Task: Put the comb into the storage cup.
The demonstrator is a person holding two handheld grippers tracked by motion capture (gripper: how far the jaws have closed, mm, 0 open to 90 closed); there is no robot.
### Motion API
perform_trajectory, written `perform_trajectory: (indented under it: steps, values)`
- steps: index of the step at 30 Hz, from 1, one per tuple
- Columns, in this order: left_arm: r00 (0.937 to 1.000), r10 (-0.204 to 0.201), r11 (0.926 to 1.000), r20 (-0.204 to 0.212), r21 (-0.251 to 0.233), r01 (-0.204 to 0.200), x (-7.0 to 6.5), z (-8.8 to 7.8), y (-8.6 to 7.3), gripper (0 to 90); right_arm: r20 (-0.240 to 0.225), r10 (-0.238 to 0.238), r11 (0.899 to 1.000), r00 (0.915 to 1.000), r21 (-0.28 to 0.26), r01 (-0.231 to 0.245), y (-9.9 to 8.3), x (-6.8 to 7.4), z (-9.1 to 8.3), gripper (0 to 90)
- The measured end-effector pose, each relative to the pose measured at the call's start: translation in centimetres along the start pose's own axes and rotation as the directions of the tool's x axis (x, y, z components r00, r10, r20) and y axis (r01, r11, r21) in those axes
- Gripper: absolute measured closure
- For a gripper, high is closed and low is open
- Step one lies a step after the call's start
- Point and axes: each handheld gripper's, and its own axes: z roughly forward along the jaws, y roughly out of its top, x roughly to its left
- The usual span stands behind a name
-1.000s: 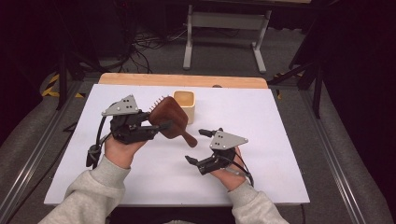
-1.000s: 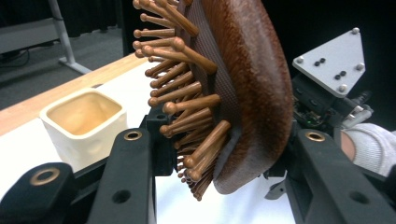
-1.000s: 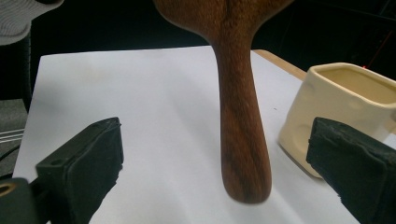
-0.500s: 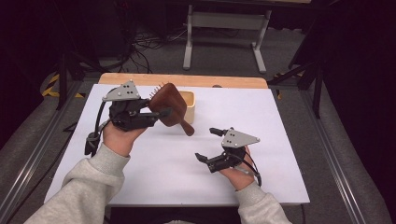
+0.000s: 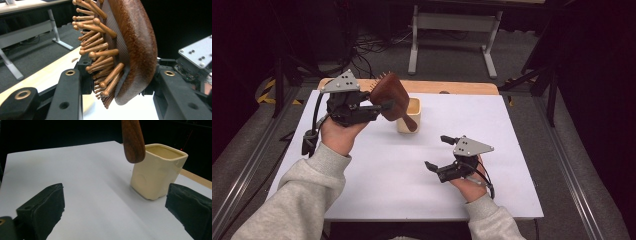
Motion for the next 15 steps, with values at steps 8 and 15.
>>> perform_trajectory:
  steps: [8, 15]
  values:
    - [0.9989, 0.02, 0.9998, -0.043, 0.0, -0.02, 0.9, 0.6, 1.3, 57.2, 0.006, 0.003, 1.0, 1.0, 0.004, -0.003, -0.1, -0.2, -0.1, 2.9]
    - [0.9978, 0.005, 0.9999, -0.066, -0.008, -0.006, 1.6, 1.1, 2.0, 56.9, 0.005, 0.001, 1.0, 1.0, 0.006, -0.001, -0.1, -0.1, 0.0, 2.9]
